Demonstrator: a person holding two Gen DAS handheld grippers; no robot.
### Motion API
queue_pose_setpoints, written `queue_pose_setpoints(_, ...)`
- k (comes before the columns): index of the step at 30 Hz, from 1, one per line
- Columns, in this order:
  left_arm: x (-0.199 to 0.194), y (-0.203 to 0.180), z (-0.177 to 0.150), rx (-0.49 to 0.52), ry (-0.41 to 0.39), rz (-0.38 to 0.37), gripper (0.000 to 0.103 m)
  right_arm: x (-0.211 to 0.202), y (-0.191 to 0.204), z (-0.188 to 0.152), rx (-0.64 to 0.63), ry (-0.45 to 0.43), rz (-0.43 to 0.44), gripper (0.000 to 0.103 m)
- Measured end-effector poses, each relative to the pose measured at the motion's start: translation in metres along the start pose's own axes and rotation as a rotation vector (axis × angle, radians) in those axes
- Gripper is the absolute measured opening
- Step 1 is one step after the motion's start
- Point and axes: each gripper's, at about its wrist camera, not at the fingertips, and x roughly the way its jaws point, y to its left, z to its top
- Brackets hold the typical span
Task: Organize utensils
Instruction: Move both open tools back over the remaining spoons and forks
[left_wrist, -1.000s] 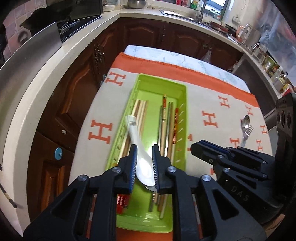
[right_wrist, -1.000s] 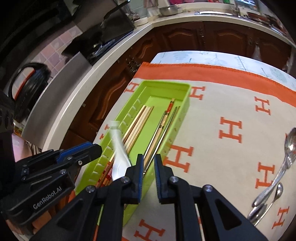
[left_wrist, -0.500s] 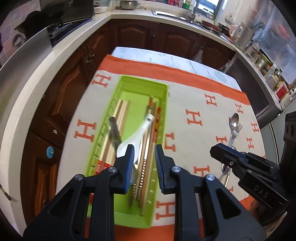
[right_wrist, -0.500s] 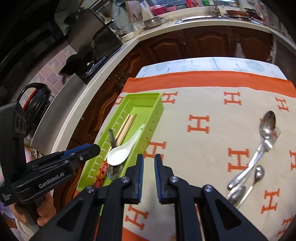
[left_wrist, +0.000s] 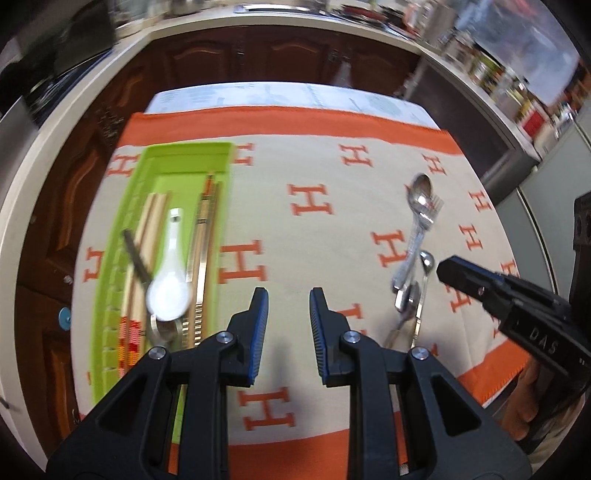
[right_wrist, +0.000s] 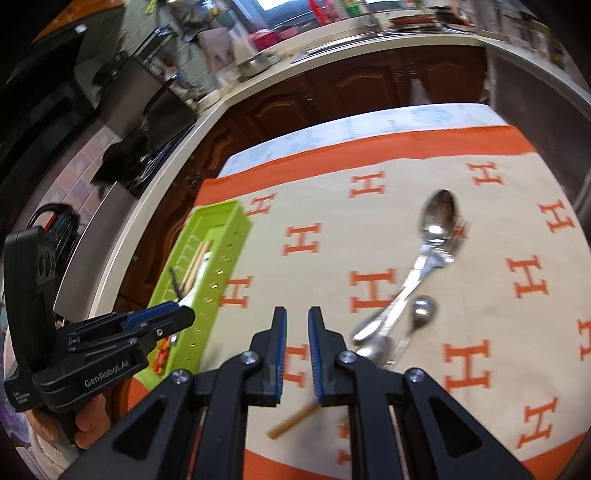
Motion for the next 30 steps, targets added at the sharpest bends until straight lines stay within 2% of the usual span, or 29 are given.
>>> queue_pose_setpoints(6, 0.014, -0.047, 0.012, 0.121, 0.025, -0.032, 0.02, -0.011, -0.042, -0.003, 0.091, -0.021, -0.035, 0.012)
queue_pose_setpoints(14, 0.049, -0.091, 0.008, 0.231, 0.145, -0.111, 0.02, -0.011, -0.079, -0.009, 0.171, -0.012, -0.051, 0.012)
queue_pose_setpoints(19, 0.074, -0.103, -0.013, 0.276, 0.239, -0.138, 0.02, -0.002, -0.091, -0.012, 0.204, 0.006, -0.046, 0.012)
queue_pose_setpoints(24, 0.094, -0.105, -0.029, 0.288, 0.299, -0.134, 0.02, 0.006, -0.095, -0.015, 0.215, 0.019, -0.033, 0.012)
queue_pose_setpoints(30, 0.1, -0.111, -0.028, 0.304, 0.275, -0.131, 0.02, 0.01, -0.098, -0.018, 0.223, 0.029, -0.025, 0.012)
